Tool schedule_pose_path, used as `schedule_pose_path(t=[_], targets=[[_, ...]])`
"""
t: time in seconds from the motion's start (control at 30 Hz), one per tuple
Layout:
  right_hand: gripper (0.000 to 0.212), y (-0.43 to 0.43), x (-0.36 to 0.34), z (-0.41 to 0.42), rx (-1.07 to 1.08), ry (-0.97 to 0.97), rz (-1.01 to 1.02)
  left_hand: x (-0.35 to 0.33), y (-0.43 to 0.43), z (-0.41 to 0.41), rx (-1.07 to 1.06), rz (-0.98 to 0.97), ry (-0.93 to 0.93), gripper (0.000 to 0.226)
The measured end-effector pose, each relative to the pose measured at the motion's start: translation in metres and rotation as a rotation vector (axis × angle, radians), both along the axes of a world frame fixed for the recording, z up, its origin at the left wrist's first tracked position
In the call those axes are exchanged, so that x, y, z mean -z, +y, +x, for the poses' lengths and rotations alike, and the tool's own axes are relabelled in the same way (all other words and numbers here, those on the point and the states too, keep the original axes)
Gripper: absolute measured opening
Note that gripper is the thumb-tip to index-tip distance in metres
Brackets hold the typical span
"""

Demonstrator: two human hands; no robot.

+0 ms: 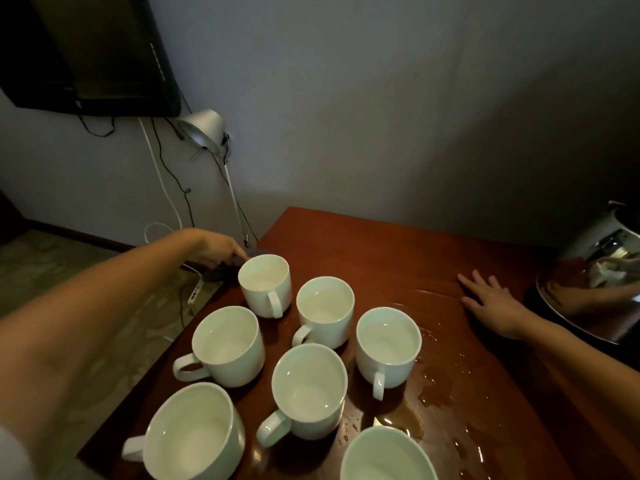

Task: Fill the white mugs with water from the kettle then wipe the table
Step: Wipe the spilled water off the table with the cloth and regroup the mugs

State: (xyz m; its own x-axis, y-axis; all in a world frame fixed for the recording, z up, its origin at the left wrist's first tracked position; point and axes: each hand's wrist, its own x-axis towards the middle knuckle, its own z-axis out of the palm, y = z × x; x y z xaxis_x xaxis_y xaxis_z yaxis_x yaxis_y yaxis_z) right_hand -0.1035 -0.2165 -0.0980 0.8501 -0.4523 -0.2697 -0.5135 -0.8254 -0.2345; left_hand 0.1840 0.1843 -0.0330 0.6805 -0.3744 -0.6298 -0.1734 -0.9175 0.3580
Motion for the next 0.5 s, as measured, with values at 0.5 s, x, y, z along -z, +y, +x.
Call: schedule_pose_path(t=[0.5], targets=[[0.063,0.136,-0.113,-0.061,-0.015,-0.72,0.507,-0.124,0.001,-0.168,-0.488,-1.452,-0.096,0.032]])
